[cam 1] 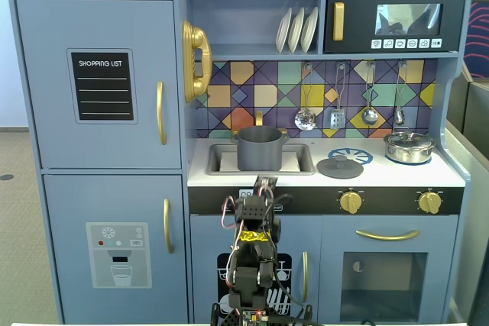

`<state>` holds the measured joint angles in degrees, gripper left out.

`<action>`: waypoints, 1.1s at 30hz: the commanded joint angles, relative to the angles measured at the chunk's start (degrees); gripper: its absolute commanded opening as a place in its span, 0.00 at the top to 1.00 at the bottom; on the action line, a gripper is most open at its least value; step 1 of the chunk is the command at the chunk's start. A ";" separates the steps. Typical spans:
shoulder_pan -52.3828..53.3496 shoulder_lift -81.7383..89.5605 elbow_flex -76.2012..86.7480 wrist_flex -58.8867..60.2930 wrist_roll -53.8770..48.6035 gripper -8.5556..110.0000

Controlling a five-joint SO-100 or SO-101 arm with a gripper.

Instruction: Take off the lid from the gray recipient and place it on the counter

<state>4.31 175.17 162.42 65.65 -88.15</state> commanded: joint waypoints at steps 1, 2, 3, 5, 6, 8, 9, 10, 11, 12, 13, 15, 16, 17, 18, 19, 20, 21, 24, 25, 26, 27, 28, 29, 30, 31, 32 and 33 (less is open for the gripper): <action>-3.08 1.85 5.71 -1.85 -3.96 0.93; -3.60 2.64 6.86 0.88 -3.96 0.93; -3.69 3.34 7.91 4.13 -4.39 0.93; -3.16 4.66 9.49 11.34 -7.03 0.93; -3.34 5.10 9.49 14.77 -6.77 0.92; -4.13 4.83 9.49 18.37 -3.96 0.91; -4.13 4.66 9.49 20.21 -3.69 0.90; -4.48 4.31 9.58 20.57 -1.32 0.90; -4.57 4.22 9.58 20.65 0.35 0.89; -3.96 4.48 9.58 20.74 0.79 0.89; -3.16 5.10 9.58 21.09 0.53 0.88; -1.41 6.86 9.58 22.06 0.00 0.87; -0.44 6.94 9.58 22.06 0.26 0.87; 0.18 6.94 9.58 22.06 0.44 0.87; 0.35 6.94 9.58 22.06 0.62 0.87; 0.35 6.94 9.58 22.06 0.70 0.87; 0.35 6.94 9.58 22.06 0.79 0.86; 0.35 6.94 9.58 22.06 0.79 0.86; 0.35 6.94 9.58 22.06 0.79 0.86; 0.35 6.94 9.58 22.06 0.79 0.86; 0.35 6.94 9.58 22.06 0.79 0.86; 0.35 6.94 9.58 22.06 0.79 0.86; 0.35 6.94 9.58 22.06 0.79 0.86; 0.35 6.94 9.58 22.06 0.79 0.86; 0.35 6.94 9.58 22.06 0.79 0.86; 0.35 6.94 9.58 22.06 0.79 0.86; 0.35 6.94 9.58 22.06 0.79 0.86; 0.35 6.94 9.58 22.06 0.79 0.86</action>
<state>3.87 182.46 171.12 77.87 -89.12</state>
